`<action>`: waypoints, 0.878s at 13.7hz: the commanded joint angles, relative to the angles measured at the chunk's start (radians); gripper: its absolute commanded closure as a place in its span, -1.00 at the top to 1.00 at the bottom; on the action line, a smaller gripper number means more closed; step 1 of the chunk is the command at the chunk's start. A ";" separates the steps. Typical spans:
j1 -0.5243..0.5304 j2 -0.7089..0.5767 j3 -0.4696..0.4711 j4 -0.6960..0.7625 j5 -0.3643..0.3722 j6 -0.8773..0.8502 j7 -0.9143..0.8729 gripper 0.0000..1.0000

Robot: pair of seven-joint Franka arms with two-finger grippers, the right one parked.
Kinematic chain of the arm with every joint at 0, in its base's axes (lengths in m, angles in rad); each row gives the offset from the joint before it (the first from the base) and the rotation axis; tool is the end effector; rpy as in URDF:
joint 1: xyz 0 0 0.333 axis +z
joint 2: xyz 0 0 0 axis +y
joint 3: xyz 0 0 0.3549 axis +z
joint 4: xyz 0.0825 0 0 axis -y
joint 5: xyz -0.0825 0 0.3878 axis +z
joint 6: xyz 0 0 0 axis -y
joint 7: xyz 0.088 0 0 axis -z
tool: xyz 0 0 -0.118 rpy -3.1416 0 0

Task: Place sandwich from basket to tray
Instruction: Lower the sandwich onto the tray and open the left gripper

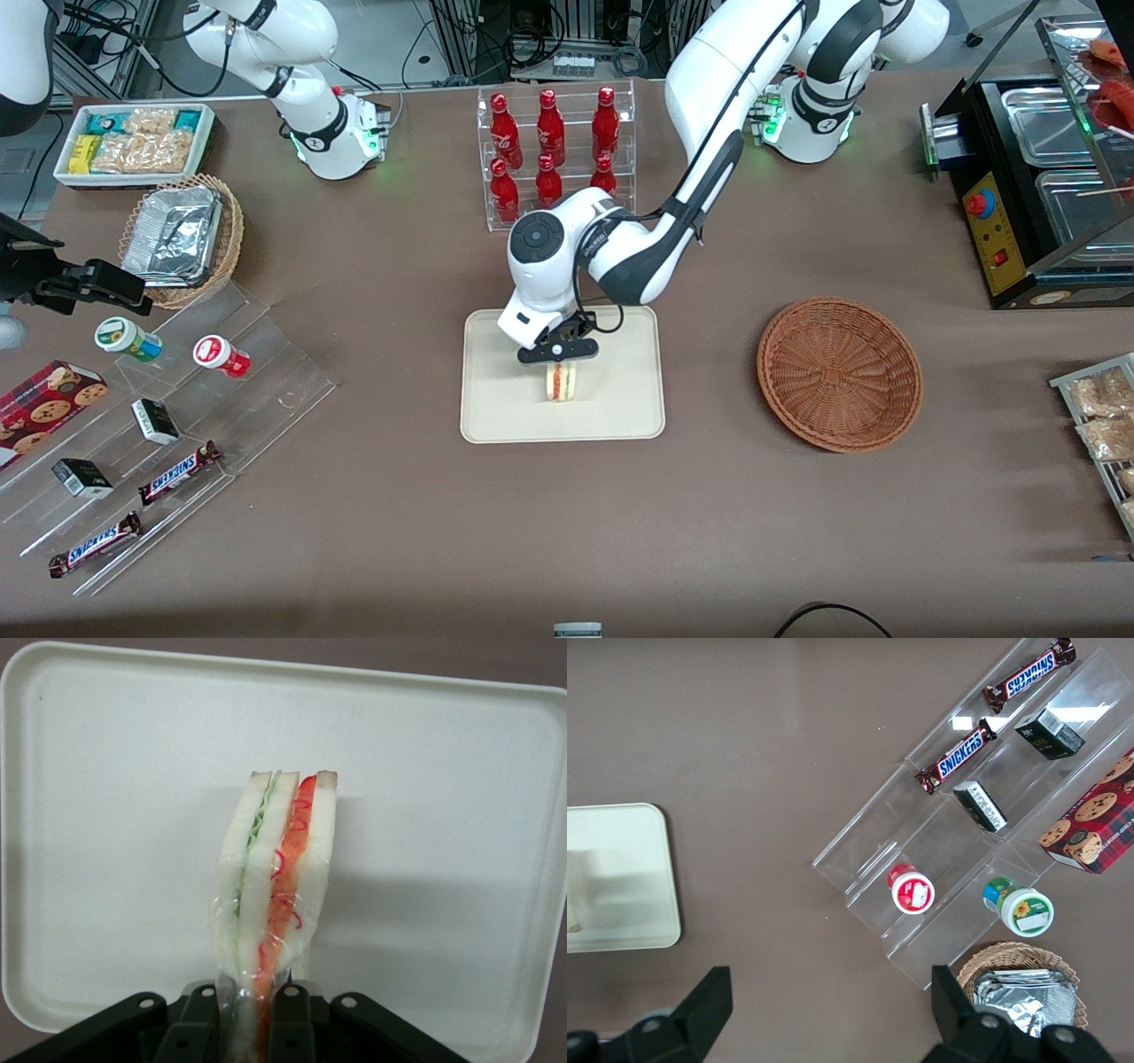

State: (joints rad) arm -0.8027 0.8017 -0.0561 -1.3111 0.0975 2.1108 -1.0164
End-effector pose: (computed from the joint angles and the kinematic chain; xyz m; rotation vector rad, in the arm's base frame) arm 0.5186 -0.5760 0.2737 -3.1090 -0.1937 -0.0538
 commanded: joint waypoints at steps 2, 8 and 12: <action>-0.026 0.065 0.015 0.067 0.010 -0.008 -0.060 -1.00; -0.026 0.077 0.018 0.067 0.011 -0.009 -0.033 0.98; -0.021 0.045 0.024 0.069 0.013 -0.022 -0.030 0.98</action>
State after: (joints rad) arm -0.8105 0.8592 -0.0500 -1.2693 0.0995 2.1111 -1.0481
